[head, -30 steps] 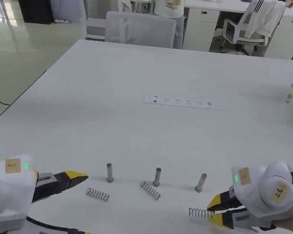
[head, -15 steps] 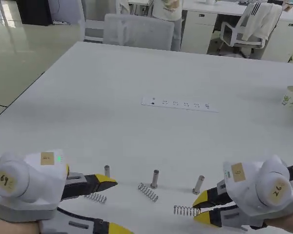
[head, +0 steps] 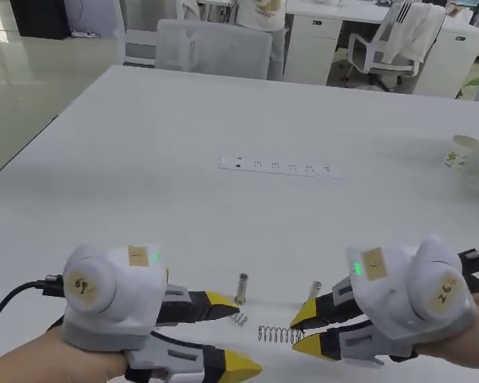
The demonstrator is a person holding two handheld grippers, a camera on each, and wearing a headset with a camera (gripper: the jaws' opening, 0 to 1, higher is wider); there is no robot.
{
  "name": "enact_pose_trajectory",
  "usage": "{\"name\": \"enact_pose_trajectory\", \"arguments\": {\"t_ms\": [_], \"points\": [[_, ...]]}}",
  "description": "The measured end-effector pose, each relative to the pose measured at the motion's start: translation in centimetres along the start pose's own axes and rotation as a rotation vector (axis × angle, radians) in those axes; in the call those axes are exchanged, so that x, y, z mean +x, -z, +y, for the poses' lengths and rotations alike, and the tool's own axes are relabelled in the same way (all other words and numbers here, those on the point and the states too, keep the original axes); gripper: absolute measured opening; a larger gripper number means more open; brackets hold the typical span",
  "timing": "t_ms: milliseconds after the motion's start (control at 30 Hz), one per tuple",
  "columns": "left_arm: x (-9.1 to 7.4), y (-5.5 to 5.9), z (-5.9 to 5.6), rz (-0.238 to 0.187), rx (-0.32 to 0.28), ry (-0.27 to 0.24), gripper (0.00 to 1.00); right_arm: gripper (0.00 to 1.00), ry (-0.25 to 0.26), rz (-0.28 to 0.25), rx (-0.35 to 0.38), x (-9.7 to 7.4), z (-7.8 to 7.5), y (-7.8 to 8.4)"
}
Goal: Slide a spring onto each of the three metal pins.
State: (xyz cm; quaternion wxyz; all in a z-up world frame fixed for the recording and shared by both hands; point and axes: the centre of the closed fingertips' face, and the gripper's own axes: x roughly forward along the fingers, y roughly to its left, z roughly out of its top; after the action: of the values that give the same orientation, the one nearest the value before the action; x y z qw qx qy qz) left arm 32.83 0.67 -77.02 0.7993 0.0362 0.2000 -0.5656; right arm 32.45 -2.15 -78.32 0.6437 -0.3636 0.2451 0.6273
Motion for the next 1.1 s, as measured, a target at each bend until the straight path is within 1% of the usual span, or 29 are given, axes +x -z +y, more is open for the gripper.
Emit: {"name": "enact_pose_trajectory", "arguments": {"t_ms": [133,200,267,367,467,600,633,733,800,900,1000,1100], "points": [[0.6,-0.5,-0.1,-0.017,-0.005,0.008,0.32,0.08,0.000,-0.009,0.000,-0.1,0.0,-0.3],[0.9,-0.8,-0.2,-0.027,-0.025,0.015,0.31,0.08,-0.002,-0.013,-0.003,-0.1,0.1,-0.5],[1.1,-0.9,-0.4,-0.028,-0.015,0.025,0.28,0.08,-0.004,-0.020,-0.002,-0.2,0.1,-0.6],[1.3,-0.9,-0.7,-0.029,-0.011,0.039,0.21,0.08,-0.013,-0.030,-0.003,-0.2,0.4,-1.0],[1.5,-0.8,-1.1,-0.025,0.000,0.054,0.15,0.08,-0.010,-0.029,-0.015,-0.2,0.3,-1.1],[1.5,-1.1,-1.0,-0.042,0.007,0.044,0.04,0.08,-0.007,-0.032,-0.014,-0.2,0.2,-1.1],[1.5,-1.1,-1.0,-0.048,0.011,0.048,0.04,0.08,-0.003,-0.030,-0.019,-0.2,0.2,-1.1],[1.6,-1.0,-1.2,-0.042,0.016,0.059,0.03,0.08,-0.009,-0.031,-0.015,-0.3,0.3,-1.0],[1.6,-1.0,-1.3,-0.046,0.019,0.070,0.03,0.08,-0.009,-0.031,-0.015,-0.3,0.3,-1.0],[1.8,-1.0,-1.6,-0.042,0.048,0.093,0.03,0.08,-0.011,-0.027,-0.014,-0.3,0.5,-0.9],[2.0,-0.8,-1.8,-0.033,0.049,0.122,0.03,0.08,-0.015,-0.026,0.012,-0.3,0.8,-0.6],[2.3,-0.5,-2.2,-0.012,0.064,0.163,0.02,0.08,-0.021,-0.030,0.049,-0.1,1.3,-0.2]]}}
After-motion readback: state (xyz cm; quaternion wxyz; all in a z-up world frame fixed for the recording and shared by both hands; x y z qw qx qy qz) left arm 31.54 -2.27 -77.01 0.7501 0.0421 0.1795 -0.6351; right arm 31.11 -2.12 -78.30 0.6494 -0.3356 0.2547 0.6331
